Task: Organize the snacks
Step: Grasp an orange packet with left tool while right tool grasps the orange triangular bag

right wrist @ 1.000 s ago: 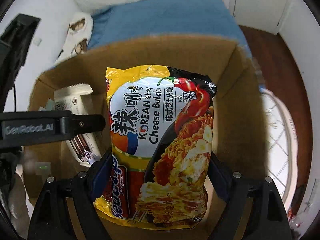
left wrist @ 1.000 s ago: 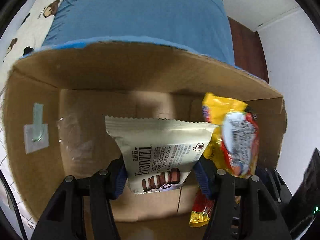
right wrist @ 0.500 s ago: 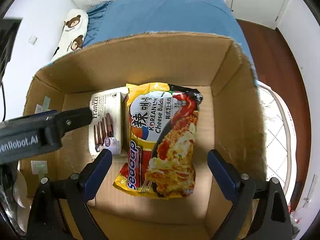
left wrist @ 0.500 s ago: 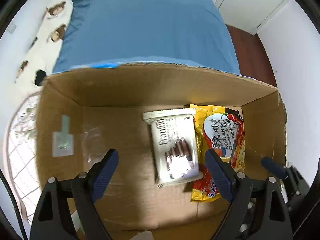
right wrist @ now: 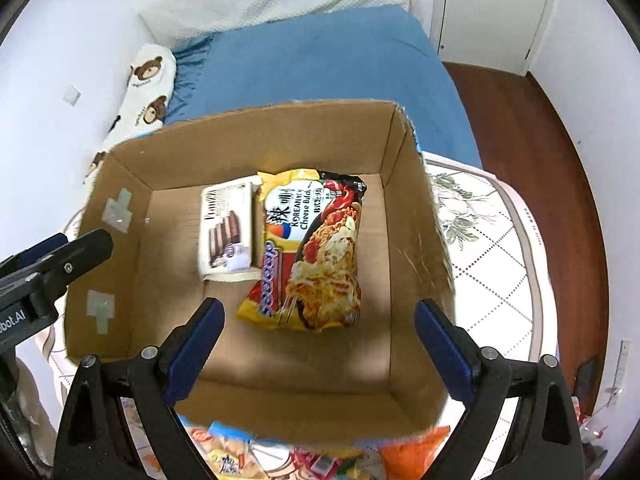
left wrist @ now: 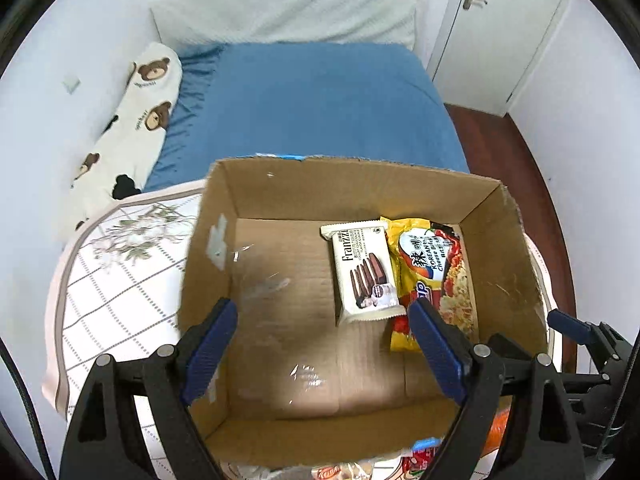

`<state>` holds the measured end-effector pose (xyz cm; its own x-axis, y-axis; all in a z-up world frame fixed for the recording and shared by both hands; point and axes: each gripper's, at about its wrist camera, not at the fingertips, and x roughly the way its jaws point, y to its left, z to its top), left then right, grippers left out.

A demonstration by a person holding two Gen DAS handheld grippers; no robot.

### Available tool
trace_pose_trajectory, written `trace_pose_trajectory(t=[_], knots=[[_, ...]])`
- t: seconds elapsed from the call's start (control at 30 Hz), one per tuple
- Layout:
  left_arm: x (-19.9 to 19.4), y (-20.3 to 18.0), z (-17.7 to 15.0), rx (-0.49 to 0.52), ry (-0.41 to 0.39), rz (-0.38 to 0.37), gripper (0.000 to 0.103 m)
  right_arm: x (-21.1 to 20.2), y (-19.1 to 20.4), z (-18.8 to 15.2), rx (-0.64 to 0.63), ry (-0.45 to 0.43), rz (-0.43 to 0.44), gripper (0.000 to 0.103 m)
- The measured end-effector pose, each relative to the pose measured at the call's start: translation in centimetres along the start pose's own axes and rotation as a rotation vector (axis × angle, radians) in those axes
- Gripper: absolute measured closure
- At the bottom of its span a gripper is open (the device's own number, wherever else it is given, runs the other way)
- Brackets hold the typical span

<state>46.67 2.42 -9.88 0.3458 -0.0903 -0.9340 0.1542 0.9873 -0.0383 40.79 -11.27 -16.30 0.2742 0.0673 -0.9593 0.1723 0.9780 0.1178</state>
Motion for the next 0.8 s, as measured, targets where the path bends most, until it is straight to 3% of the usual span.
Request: trace_pose_trajectory(t=[0.3, 0.5, 0.67, 0.8], knots=[[-5.7, 0.4, -2.8, 0.009, -0.087, -0.006, 0.015, -6.1, 1.6, -2.9, -0.023, -0.102, -0.002, 0.005], [-8.2, 1.2, -5.4, -0.007, -0.106, -0.020, 0.015, -9.0, 2.4, -5.4, -0.020, -0.125, 0.031, 0.005], [-8.4, 3.2, -10.3, -0.008, -0.074, 0.021, 0.015, -8.5, 2.3, -9.0, 0.002, -0.069, 0.067, 0.005], [-6.0, 5.3, -15.7, 0.012, 0.029, 0.076, 0.015, -5.3, 1.1, -12.8, 0.063, 0.032, 0.099, 0.005]])
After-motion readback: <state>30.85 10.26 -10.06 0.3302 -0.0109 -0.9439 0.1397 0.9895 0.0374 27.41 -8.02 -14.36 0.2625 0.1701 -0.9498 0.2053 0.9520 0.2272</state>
